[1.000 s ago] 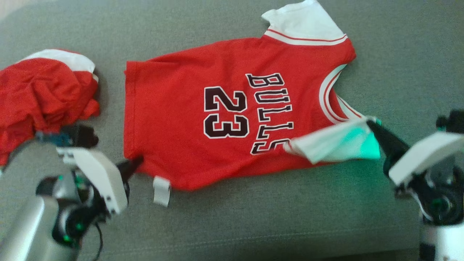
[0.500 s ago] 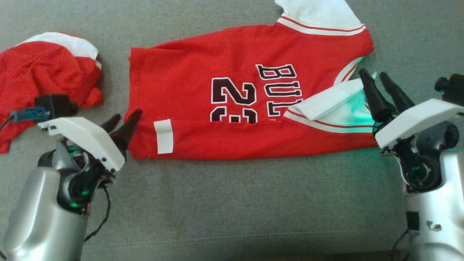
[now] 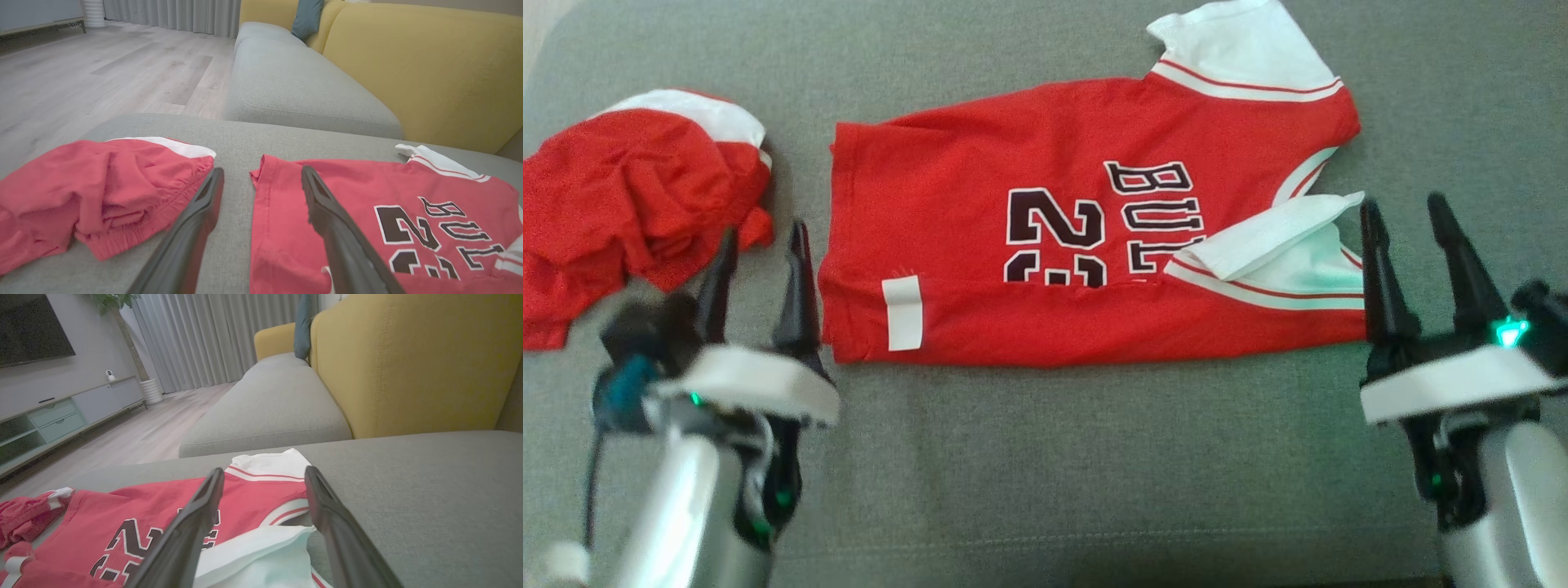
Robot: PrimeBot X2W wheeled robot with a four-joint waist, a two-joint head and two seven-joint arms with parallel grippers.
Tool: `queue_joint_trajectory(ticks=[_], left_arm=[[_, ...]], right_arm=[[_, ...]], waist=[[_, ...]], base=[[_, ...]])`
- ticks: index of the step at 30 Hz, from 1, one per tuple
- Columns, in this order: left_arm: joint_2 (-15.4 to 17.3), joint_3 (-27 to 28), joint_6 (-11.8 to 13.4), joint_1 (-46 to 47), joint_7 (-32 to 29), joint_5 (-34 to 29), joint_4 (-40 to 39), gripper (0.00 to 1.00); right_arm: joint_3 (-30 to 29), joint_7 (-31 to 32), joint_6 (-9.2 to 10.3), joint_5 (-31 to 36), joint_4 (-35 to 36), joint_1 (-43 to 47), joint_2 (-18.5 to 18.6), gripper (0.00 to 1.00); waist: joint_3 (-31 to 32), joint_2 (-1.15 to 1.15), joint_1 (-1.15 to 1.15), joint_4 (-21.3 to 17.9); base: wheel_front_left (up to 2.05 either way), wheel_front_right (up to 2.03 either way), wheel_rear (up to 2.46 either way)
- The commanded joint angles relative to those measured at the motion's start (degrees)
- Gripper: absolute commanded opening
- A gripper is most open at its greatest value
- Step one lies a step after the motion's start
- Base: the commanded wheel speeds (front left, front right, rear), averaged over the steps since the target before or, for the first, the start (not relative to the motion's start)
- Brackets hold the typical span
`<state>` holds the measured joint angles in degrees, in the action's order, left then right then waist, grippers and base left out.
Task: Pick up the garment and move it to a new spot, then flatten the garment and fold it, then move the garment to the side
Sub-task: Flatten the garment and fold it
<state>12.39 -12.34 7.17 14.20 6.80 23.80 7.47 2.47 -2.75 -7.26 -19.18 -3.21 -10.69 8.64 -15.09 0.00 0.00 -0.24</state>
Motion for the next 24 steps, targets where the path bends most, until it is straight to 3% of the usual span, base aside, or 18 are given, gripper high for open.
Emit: queue_joint_trajectory(ticks=[1, 12, 24], left_arm=[[0.66, 1.23, 1.08, -1.34, 2.63, -1.73, -2.35, 1.00], [-0.25, -0.68, 3.04, -10.11, 7.06, -4.79, -1.77, 1.00], [-0.09, -2.84, 0.93, -9.10, 5.58, -4.35, 1.57, 1.00]], right_arm=[[1.38, -1.18, -0.23, 1.46, 3.35, 2.22, 0.89, 1.00], [0.81, 0.30, -0.23, 4.34, 8.14, 11.00, 0.04, 1.00], [-0.53, 2.71, -0.23, 3.57, 6.58, 11.83, -0.11, 1.00]], waist=[[1.04, 0.00, 0.00, -0.39], [3.91, 0.00, 0.00, -1.63], [3.98, 0.00, 0.00, -1.68]], base=[[0.00, 0.00, 0.00], [0.00, 0.00, 0.00], [0.00, 0.00, 0.00]])
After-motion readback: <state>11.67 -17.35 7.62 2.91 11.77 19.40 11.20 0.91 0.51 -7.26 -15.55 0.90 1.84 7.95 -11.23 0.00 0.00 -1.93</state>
